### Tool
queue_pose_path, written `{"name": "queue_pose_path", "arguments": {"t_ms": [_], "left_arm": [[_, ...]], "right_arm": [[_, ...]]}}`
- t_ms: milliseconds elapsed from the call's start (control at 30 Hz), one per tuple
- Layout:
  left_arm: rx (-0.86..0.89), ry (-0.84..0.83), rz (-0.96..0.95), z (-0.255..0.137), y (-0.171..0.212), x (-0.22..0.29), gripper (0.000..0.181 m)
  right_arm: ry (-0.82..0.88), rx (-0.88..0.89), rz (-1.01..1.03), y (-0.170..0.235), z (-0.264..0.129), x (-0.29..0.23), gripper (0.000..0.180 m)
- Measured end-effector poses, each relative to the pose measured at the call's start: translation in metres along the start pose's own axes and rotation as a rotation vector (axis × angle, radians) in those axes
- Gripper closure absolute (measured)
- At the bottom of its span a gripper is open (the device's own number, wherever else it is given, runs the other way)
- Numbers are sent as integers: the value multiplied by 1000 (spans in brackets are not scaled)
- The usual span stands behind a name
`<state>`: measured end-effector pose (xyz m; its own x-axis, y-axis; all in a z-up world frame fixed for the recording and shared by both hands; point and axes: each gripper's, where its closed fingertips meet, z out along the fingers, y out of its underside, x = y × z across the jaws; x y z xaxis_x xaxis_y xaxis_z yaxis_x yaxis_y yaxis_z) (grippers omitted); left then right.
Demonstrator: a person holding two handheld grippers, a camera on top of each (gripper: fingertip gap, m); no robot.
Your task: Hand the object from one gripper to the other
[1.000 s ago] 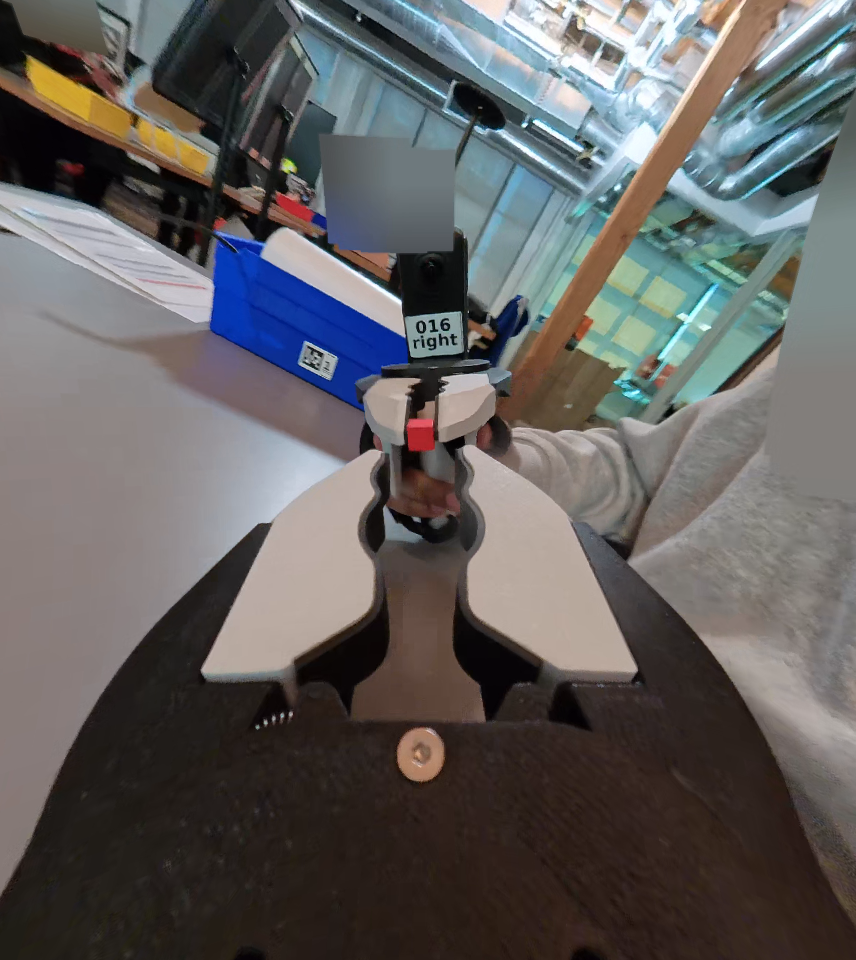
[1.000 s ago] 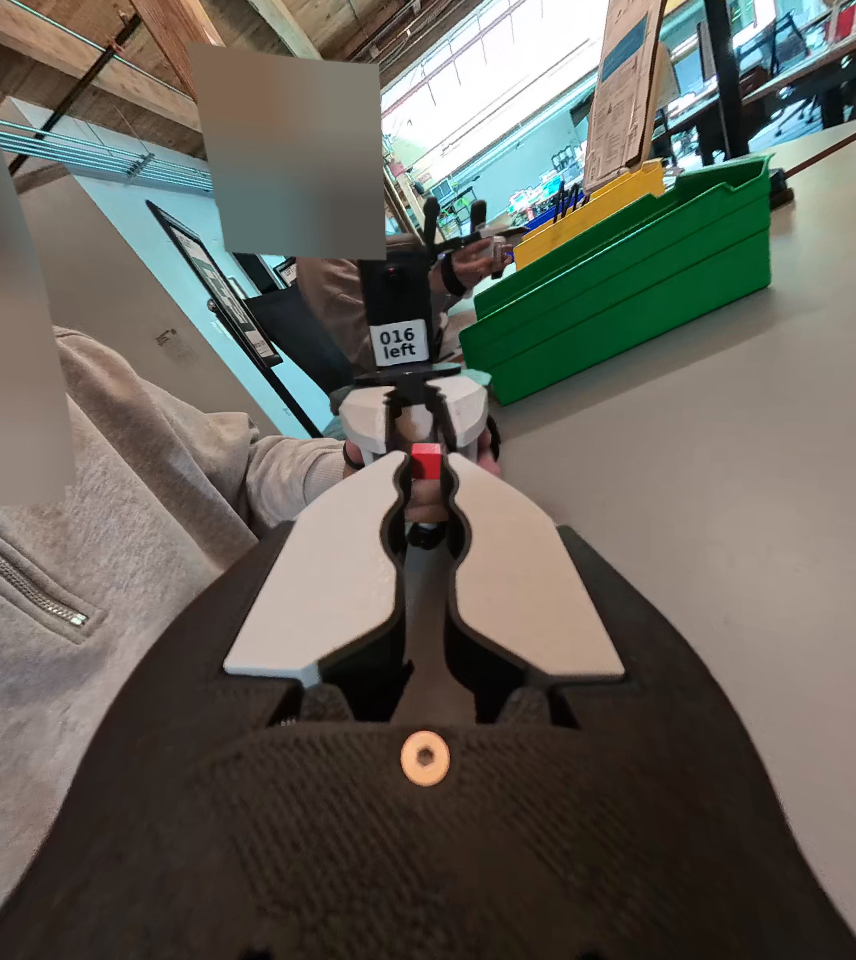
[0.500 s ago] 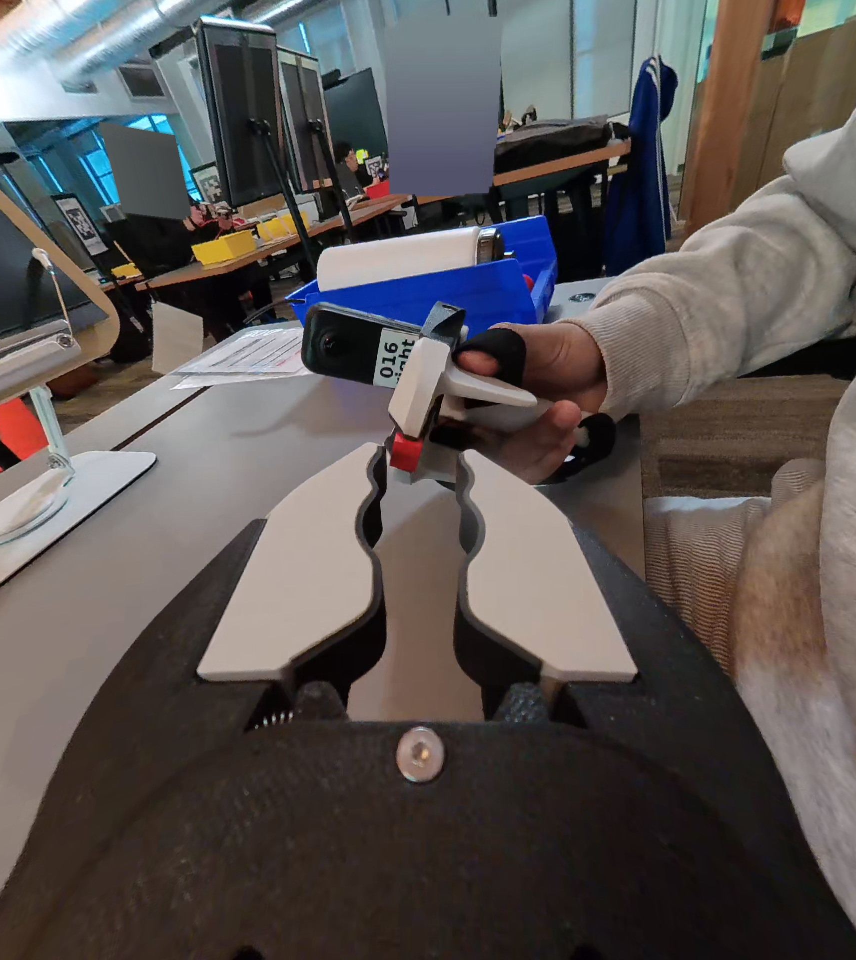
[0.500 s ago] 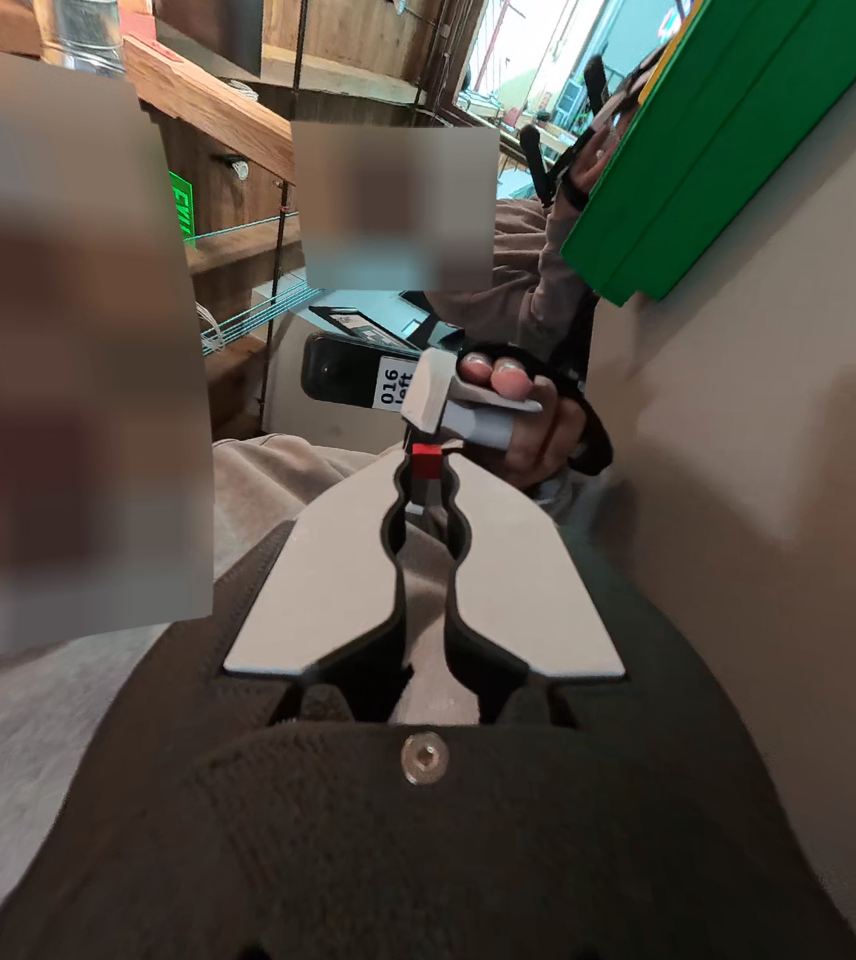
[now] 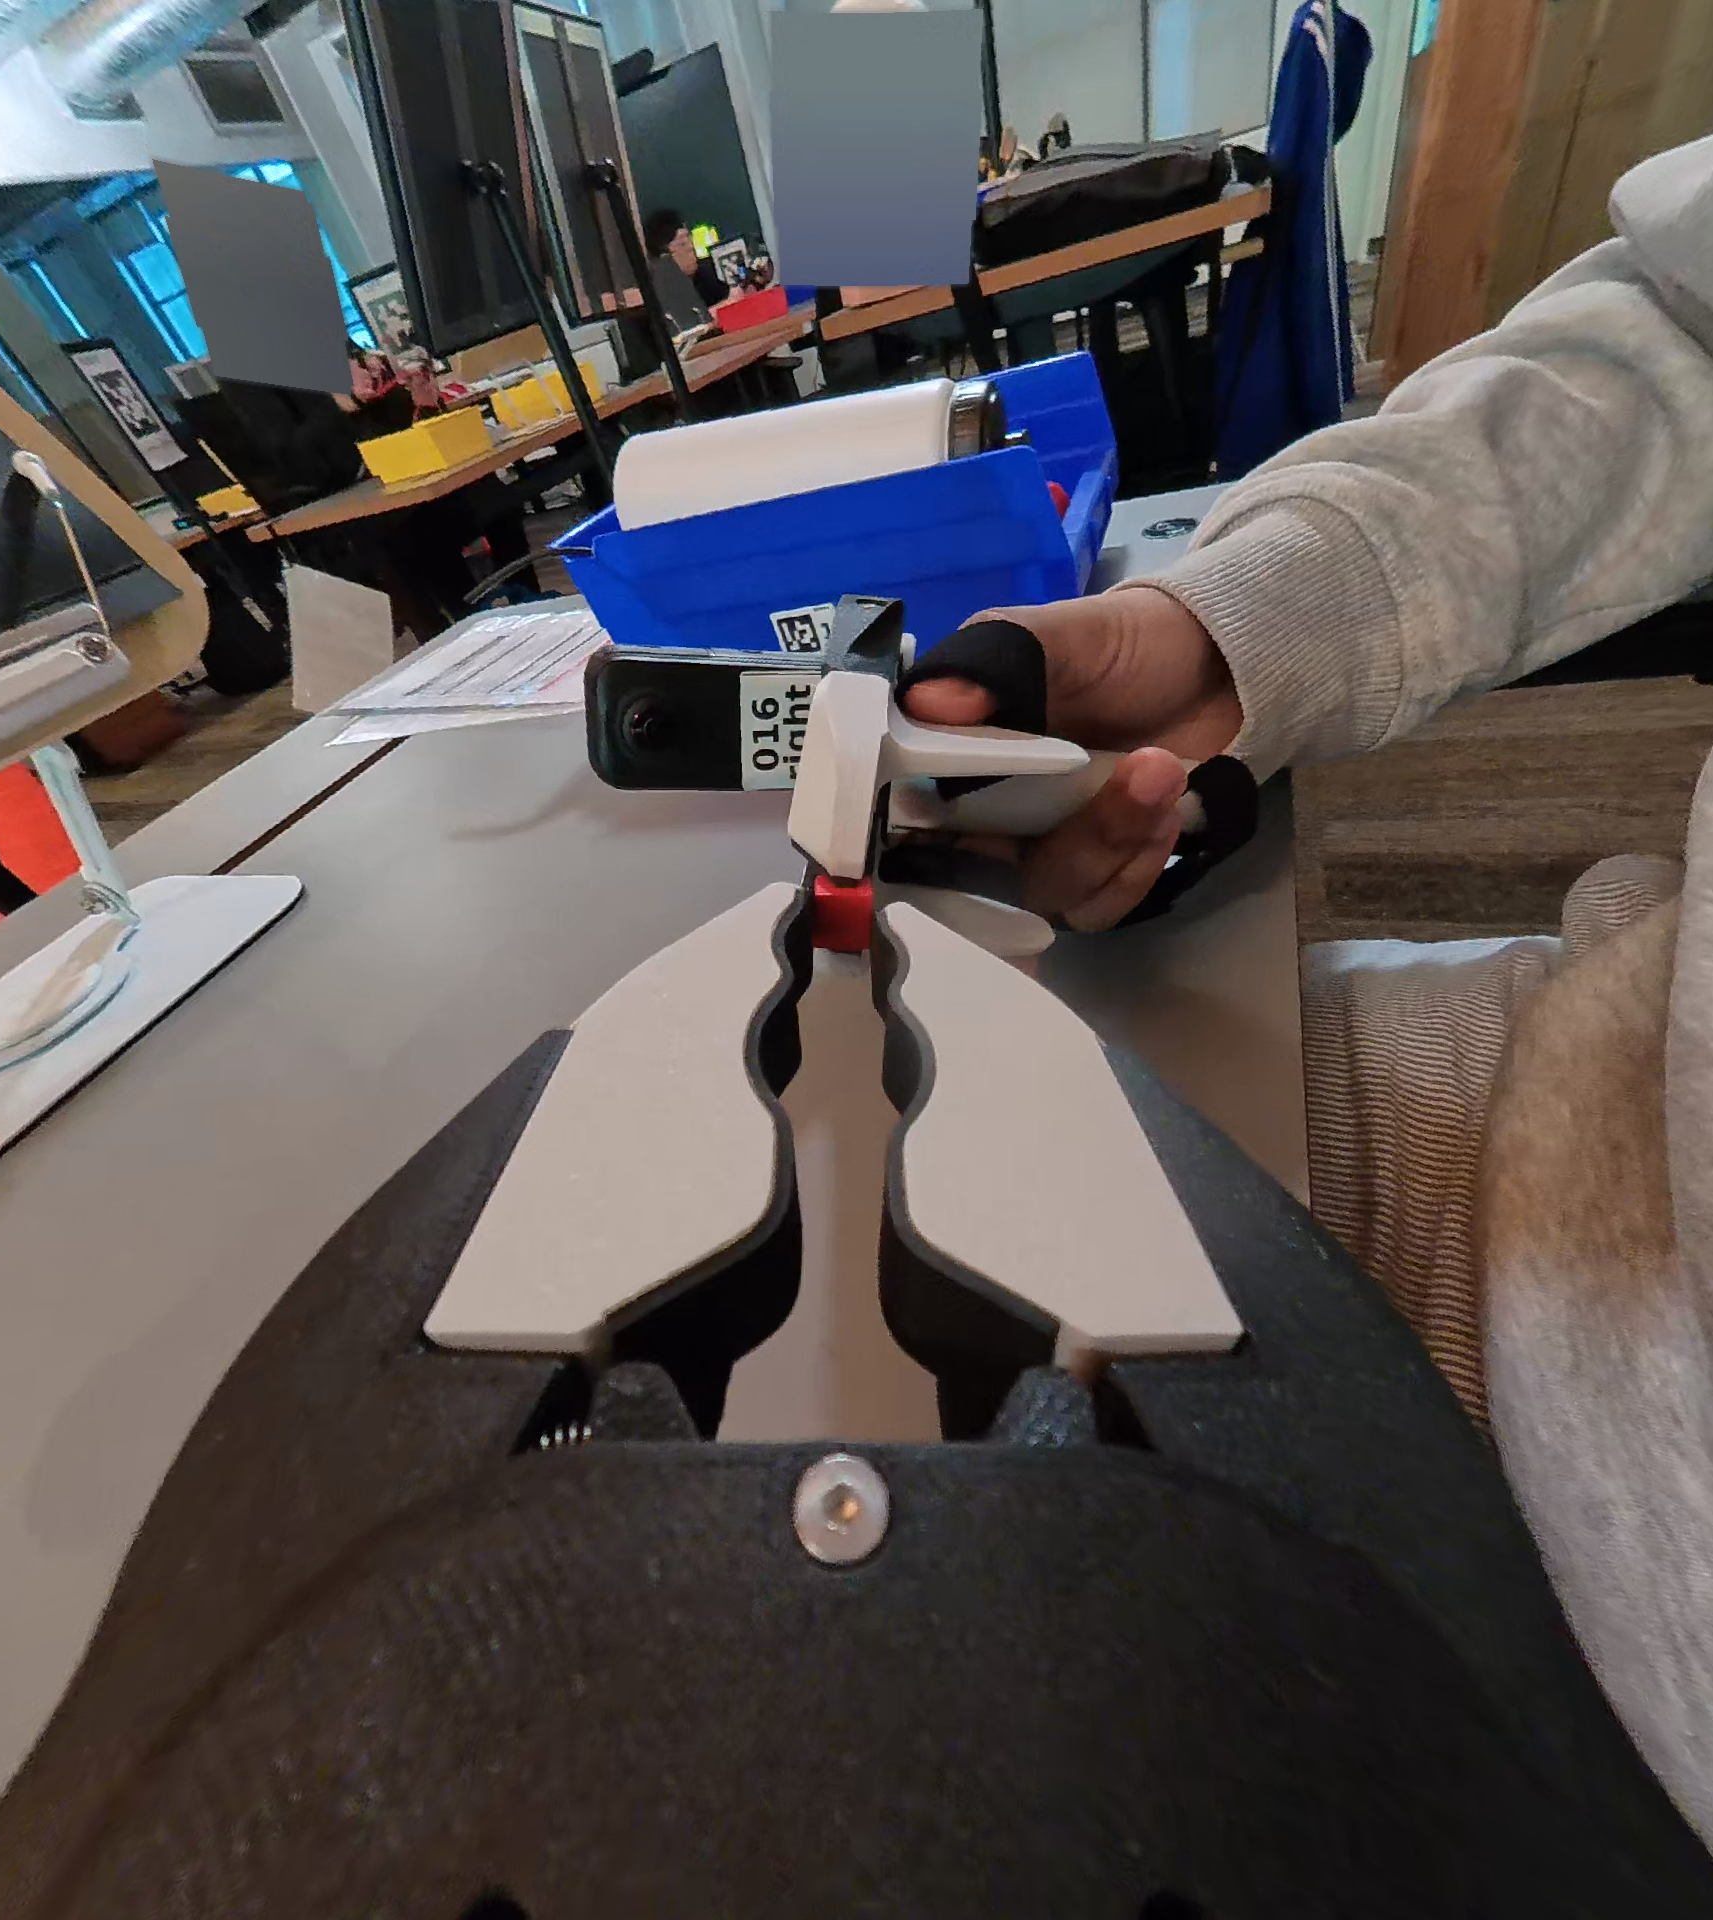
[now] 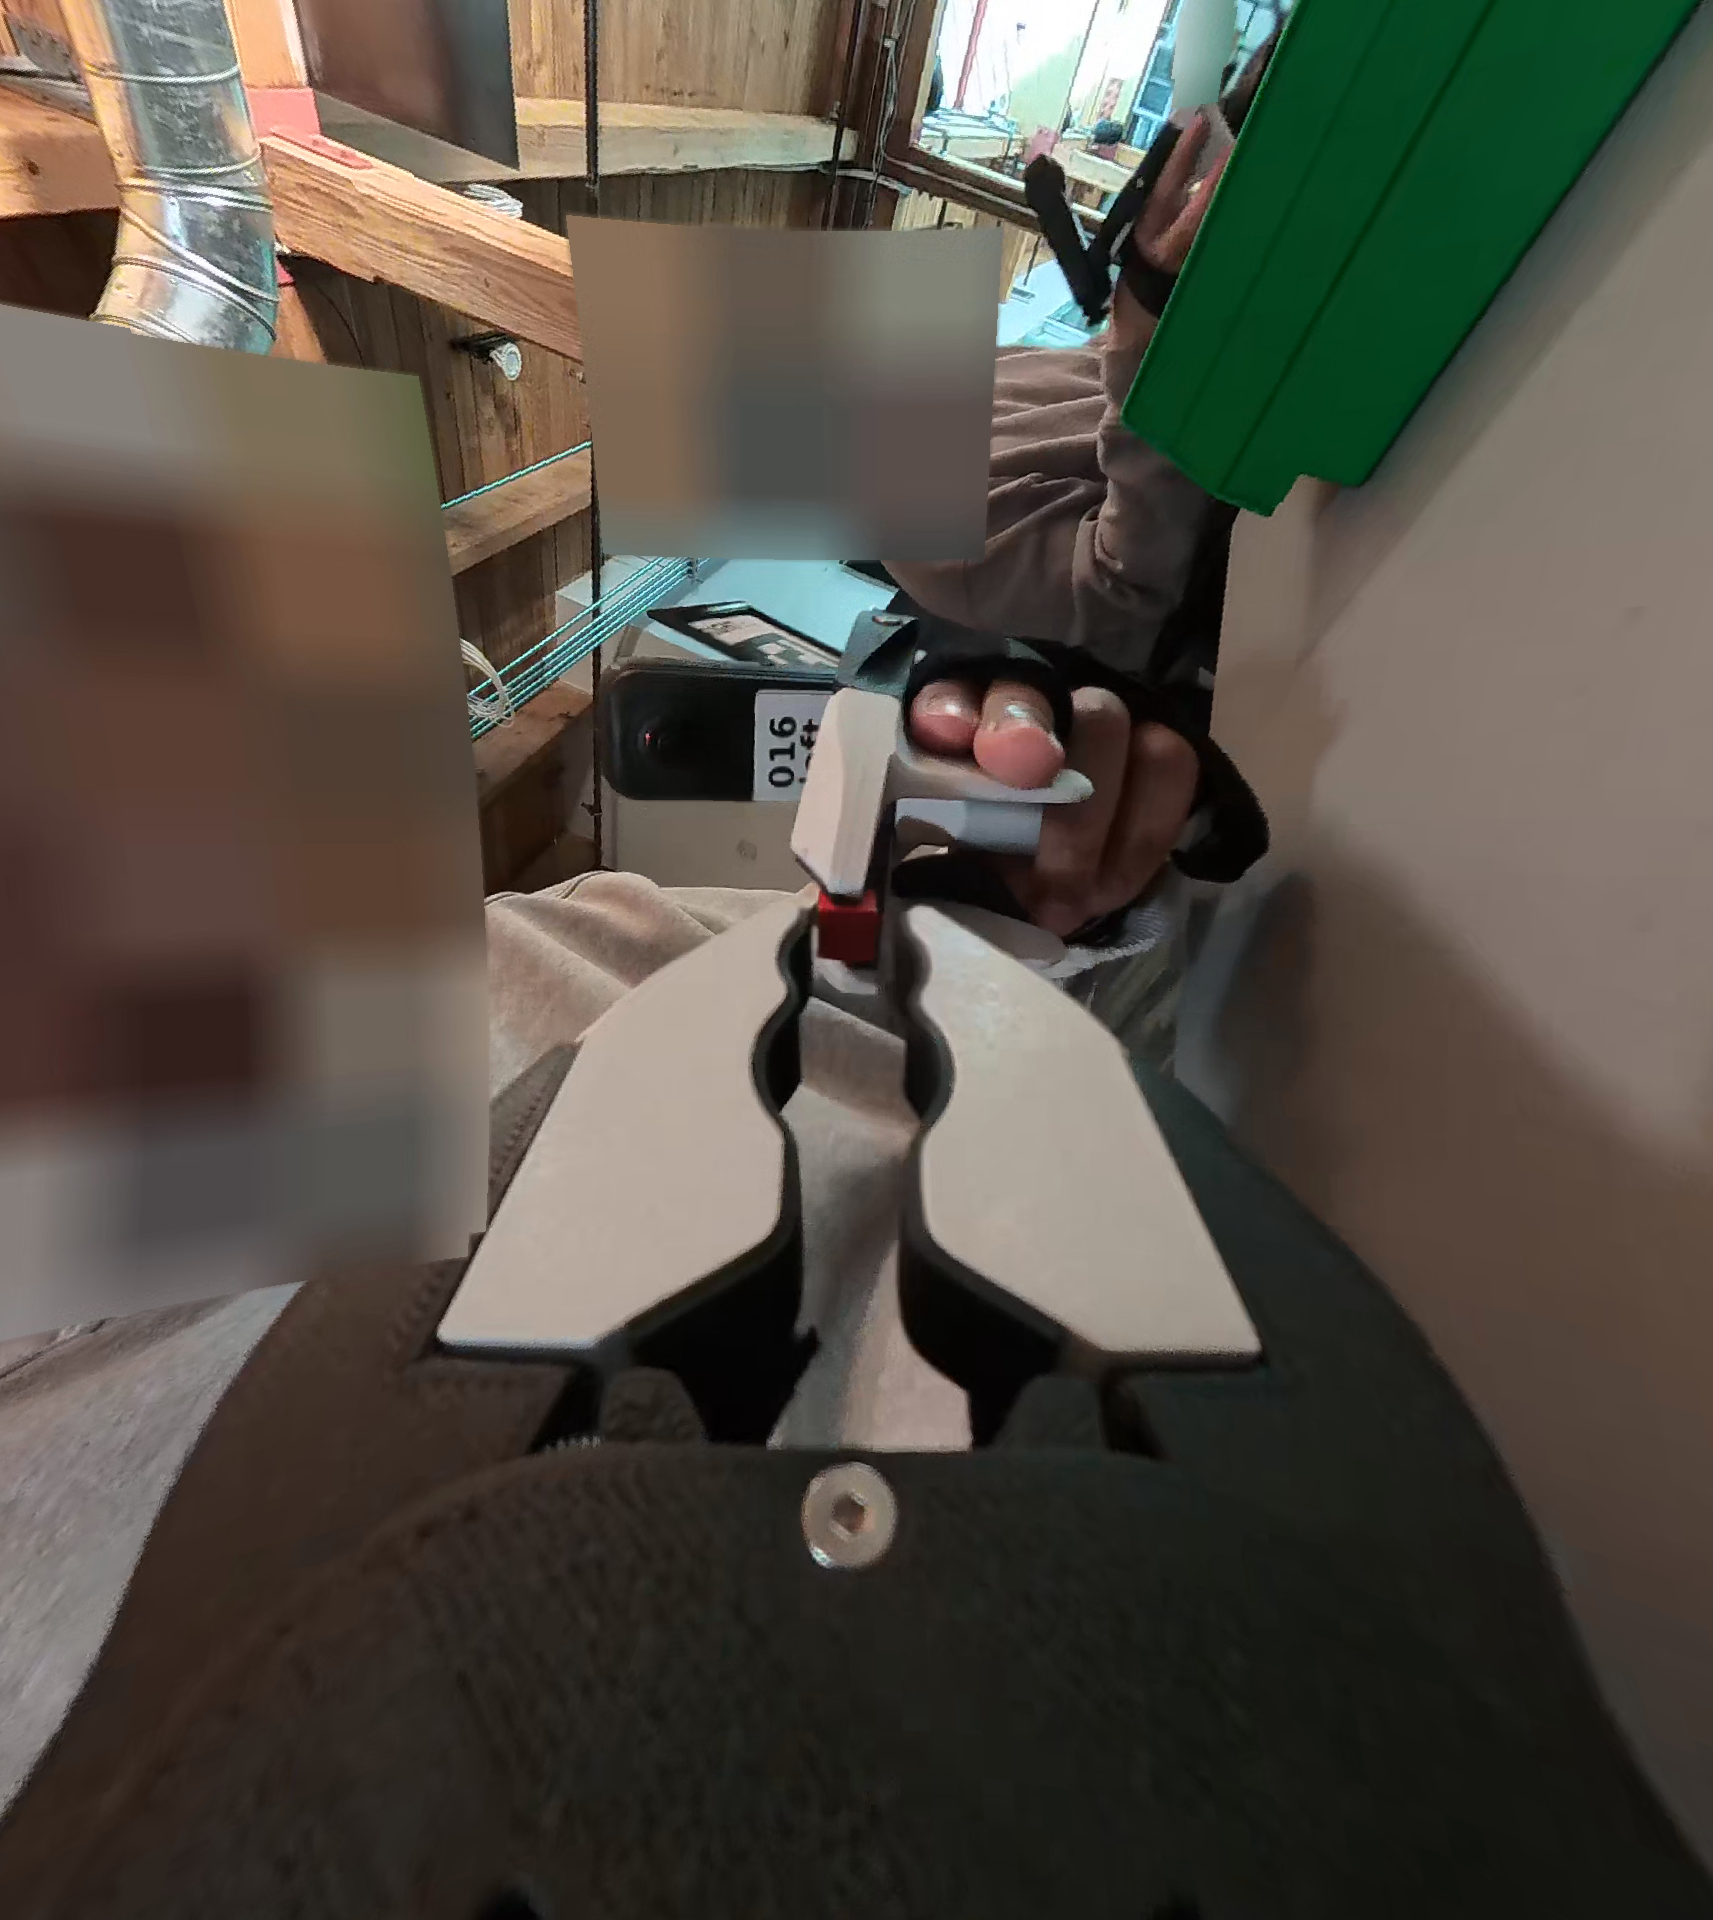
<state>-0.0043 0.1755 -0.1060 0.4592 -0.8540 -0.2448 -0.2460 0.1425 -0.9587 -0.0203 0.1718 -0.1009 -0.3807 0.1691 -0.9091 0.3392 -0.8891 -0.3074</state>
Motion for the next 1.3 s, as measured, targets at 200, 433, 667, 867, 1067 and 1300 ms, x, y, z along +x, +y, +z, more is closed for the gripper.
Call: {"name": "queue_pose_path", "arguments": {"t_ms": [200, 433, 667, 867, 1067, 1300], "left_arm": [[-28, -50, -42, -2, 4, -11, 170], [-262, -184, 98, 1, 34, -24, 170], [-374, -242, 223, 4, 43, -25, 170], [-368, -207, 209, 7, 43, -17, 170], [-344, -195, 164, 8, 43, -17, 170], [-166, -106, -156, 6, 28, -18, 146]], "right_arm": [[150, 83, -116, -16, -9, 14, 131], [640, 111, -635, -42, -36, 25, 142], [722, -12, -728, -26, -19, 31, 152], [682, -34, -653, -17, -14, 41, 167], [621, -32, -561, -16, -15, 39, 169], [430, 56, -591, -26, -15, 11, 169]]}}
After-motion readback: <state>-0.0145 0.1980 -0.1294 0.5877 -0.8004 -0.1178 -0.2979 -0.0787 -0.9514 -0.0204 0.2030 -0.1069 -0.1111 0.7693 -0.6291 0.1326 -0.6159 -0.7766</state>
